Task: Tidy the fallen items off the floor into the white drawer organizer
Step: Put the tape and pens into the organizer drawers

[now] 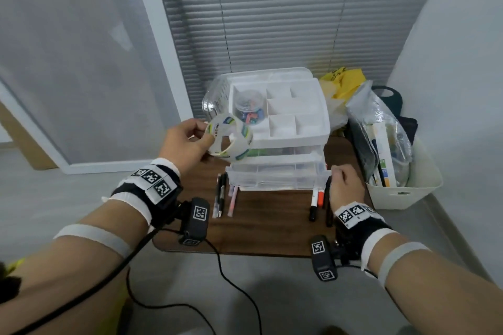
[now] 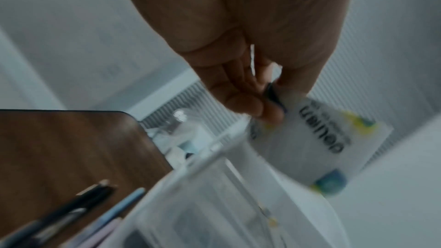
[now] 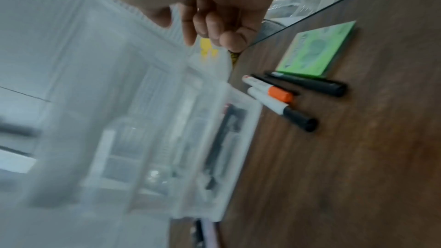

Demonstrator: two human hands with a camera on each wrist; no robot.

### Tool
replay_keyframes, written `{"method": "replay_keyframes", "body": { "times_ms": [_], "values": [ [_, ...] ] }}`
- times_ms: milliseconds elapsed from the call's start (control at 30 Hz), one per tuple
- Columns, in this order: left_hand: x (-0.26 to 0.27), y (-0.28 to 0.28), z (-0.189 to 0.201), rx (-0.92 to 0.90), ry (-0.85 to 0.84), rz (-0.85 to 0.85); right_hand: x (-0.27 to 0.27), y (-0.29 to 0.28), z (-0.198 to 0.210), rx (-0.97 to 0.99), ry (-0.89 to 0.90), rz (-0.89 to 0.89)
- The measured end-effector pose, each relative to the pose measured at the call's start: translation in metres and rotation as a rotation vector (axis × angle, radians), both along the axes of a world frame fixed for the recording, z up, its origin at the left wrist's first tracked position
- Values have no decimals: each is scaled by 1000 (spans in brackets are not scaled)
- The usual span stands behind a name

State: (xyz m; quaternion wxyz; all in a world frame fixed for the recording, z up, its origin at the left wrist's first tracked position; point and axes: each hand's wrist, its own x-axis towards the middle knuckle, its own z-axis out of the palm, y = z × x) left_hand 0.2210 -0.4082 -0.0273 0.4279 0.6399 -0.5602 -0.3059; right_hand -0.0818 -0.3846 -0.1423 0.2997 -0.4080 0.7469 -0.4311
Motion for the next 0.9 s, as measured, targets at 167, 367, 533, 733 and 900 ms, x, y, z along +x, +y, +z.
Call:
{"method": "replay_keyframes", "body": {
  "times_ms": [167,367,533,733,900],
  "values": [
    [-39,-4,0,169,-90,-232,8,2,21,23,69,227],
    [-67,-5,-7,255,-54,-202,1,4,24,204,-288,233],
    [-83,-8,-16,365,-60,-223,-3,11,26,142,-421,215],
    [-77,-4,-26,234,-235,-156,-11,15,18,62,-579,194],
    [-44,-5,-29,-64,-305,15,-21,15,15,56,-278,358]
  ]
}}
